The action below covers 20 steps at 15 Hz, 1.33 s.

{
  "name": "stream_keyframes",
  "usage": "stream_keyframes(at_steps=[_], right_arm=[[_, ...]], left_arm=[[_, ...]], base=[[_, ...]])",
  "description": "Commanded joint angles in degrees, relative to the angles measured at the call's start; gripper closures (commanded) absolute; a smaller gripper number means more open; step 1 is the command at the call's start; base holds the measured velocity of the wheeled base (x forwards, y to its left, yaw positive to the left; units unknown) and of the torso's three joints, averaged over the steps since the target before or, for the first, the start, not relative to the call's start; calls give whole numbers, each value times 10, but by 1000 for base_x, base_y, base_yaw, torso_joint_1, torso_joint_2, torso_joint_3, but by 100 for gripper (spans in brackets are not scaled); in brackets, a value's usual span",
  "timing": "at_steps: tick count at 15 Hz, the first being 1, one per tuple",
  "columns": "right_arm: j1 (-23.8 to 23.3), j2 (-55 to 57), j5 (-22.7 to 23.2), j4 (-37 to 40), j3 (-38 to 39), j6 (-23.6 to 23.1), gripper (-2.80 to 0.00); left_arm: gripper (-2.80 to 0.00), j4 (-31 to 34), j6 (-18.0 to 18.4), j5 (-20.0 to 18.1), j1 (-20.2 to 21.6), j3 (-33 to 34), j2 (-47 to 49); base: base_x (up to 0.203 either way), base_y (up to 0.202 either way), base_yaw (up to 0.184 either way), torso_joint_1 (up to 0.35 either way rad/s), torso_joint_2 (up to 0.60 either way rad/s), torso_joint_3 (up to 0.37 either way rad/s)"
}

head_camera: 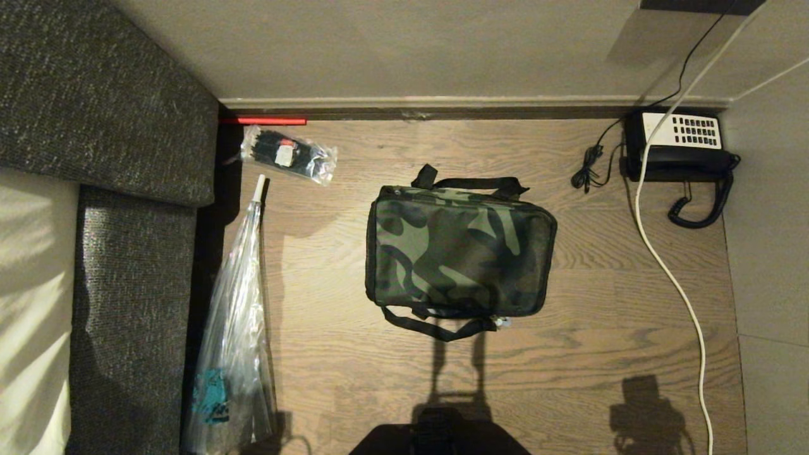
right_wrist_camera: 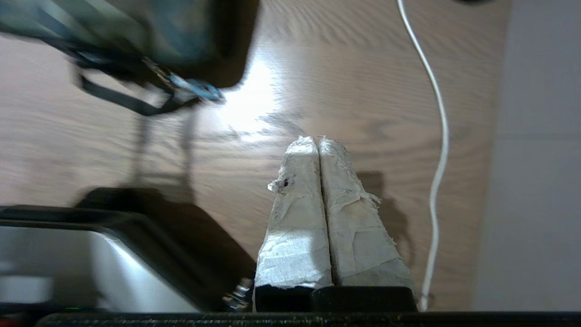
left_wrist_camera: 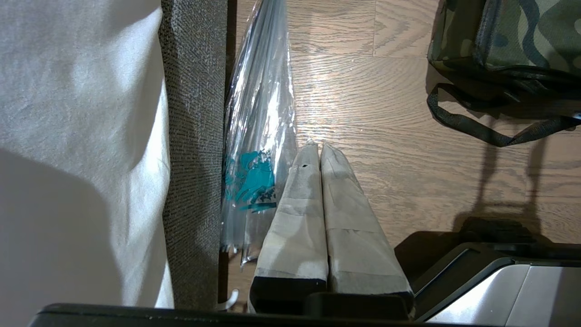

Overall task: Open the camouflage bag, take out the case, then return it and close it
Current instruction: Open the top of the storage box

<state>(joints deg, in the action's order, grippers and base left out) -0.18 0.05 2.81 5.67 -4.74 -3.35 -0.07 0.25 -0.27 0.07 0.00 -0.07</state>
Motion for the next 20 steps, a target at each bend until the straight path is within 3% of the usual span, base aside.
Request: stream_keyframes(at_steps=[1,3,9,11,13,17,20], right_arm=[[0,1,38,129,-129,15,0],[0,46,76,214,-249,45,0],[19,435,127,298,-345,70,0],[53,553,109,305,-383,84,0],[127,684,62,254,-405,127,0],[302,831,-14,23,-373,189,0],[371,904,-40,-132,-306,198,0]], left_arm=[[0,0,0,0,0,1,1],[0,0,0,0,0,1,1],[0,0,0,0,0,1,1],[0,0,0,0,0,1,1],[0,0,0,0,0,1,1],[0,0,0,0,1,1,1],[0,0,0,0,0,1,1]], base=[[0,0,0,0,0,0],[0,0,0,0,0,0],[0,0,0,0,0,0],[0,0,0,0,0,0],[0,0,0,0,0,0],[0,0,0,0,0,0],[0,0,0,0,0,0]])
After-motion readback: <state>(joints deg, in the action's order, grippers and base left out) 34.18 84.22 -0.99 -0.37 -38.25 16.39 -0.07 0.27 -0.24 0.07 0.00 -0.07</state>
